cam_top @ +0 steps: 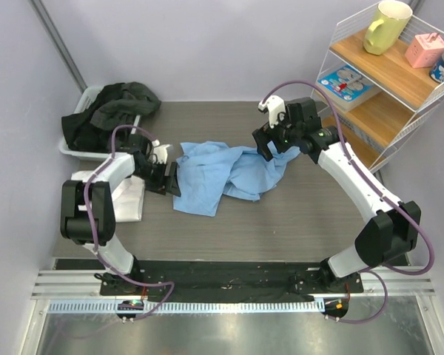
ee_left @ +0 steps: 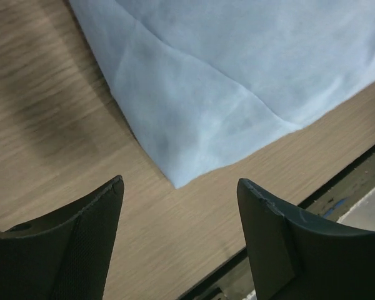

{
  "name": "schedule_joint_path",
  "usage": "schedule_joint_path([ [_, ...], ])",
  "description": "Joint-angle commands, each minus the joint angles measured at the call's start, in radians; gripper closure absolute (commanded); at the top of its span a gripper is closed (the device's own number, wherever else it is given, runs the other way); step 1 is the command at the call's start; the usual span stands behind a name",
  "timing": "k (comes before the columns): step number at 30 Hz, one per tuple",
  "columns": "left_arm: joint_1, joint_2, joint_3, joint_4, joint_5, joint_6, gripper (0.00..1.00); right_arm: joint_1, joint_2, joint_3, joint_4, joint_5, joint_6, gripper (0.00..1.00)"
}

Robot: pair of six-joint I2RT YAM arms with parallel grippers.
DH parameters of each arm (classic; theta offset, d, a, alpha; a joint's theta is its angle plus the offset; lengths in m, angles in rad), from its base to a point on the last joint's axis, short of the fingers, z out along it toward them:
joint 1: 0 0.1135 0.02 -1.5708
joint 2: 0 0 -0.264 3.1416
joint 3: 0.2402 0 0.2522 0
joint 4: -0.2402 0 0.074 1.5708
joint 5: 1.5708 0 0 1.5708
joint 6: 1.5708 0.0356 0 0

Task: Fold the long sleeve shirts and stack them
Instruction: Move the shirt to the center of the board, then flatten the shirt out

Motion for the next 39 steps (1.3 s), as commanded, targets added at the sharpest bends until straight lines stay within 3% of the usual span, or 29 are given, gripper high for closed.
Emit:
schedule_joint_path([
  [1,-0.002,0.074,0.034,0.089,-0.013,0.064,0.26,-0.004,-0.036,0.001,0.004,-0.012,0.001,0.00],
  [5,-0.005,0.171,0.060,0.125,0.053,0.047,0.27,-0.004,-0.031,0.003,-0.001,-0.009,-0.002,0.00],
  [8,-0.007,0.225,0.074,0.162,0.052,0.035,0.33,-0.004,-0.027,0.003,-0.005,-0.001,-0.008,0.00],
  [11,-0.004,0.233,0.097,0.150,0.070,0.037,0.66,-0.004,-0.027,0.007,-0.007,0.008,-0.014,0.00],
  [12,0.004,0.214,0.105,0.145,0.078,0.037,0.87,-0.004,-0.027,0.007,-0.007,0.011,-0.014,0.00],
  [14,0.019,0.133,0.160,0.133,0.083,0.018,1.00,-0.004,-0.031,0.004,-0.008,0.013,-0.017,0.00],
  [16,0.038,0.084,0.244,0.077,0.090,0.014,1.00,-0.007,-0.036,-0.007,-0.008,0.006,-0.016,0.00],
  [22,0.013,-0.022,0.684,0.035,0.098,-0.020,1.00,-0.005,-0.034,0.009,-0.004,-0.006,-0.039,0.00],
  [27,-0.152,0.005,0.945,-0.022,0.127,0.029,1.00,-0.027,-0.064,0.045,0.047,-0.087,-0.074,0.00],
  [32,-0.310,0.051,1.085,-0.028,0.145,0.018,1.00,-0.030,-0.062,0.134,0.101,-0.228,-0.033,0.00],
  [39,-0.350,0.113,1.150,0.067,0.250,-0.141,1.00,-0.006,-0.045,0.214,0.183,-0.458,0.038,0.00],
])
